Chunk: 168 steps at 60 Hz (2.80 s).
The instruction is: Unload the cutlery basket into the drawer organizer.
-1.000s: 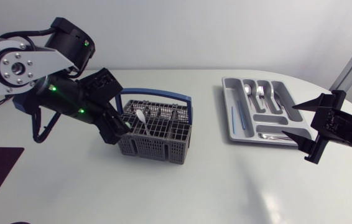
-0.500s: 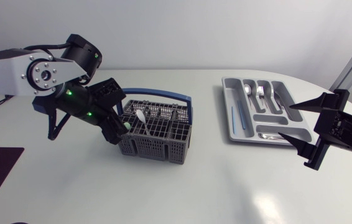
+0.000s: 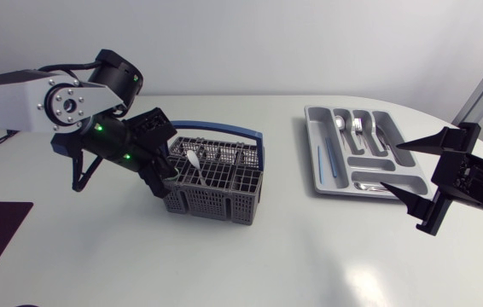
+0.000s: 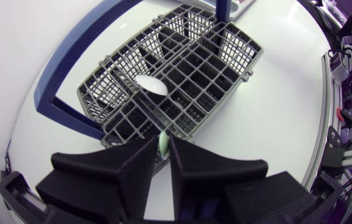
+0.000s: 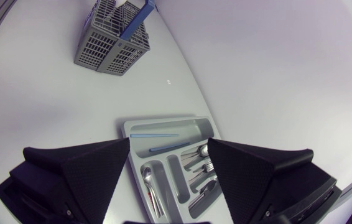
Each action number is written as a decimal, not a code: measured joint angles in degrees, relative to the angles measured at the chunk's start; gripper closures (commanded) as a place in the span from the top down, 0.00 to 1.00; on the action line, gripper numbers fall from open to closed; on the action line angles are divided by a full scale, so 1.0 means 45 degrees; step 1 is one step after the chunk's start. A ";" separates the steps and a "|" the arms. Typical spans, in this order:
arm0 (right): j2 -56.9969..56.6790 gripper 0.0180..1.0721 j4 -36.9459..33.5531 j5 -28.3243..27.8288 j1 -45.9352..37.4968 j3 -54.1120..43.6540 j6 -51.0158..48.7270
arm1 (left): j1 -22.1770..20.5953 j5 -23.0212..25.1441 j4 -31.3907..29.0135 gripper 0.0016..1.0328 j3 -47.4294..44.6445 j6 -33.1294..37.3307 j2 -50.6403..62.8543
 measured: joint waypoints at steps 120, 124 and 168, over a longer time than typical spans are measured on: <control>0.2506 0.82 -0.8956 -0.3677 0.8437 0.4677 0.2618 | -0.4697 0.6747 -0.6455 0.07 0.1326 0.6275 -0.4896; 0.3181 0.82 -0.9666 -0.4143 0.8490 0.5013 0.2341 | -0.4697 0.6984 -0.6407 0.07 0.1326 0.6708 -0.4537; 0.9559 0.75 -1.7622 -0.5965 0.8835 0.8558 -0.5076 | -0.5008 0.8014 -0.5639 0.06 0.1855 0.8505 -0.1496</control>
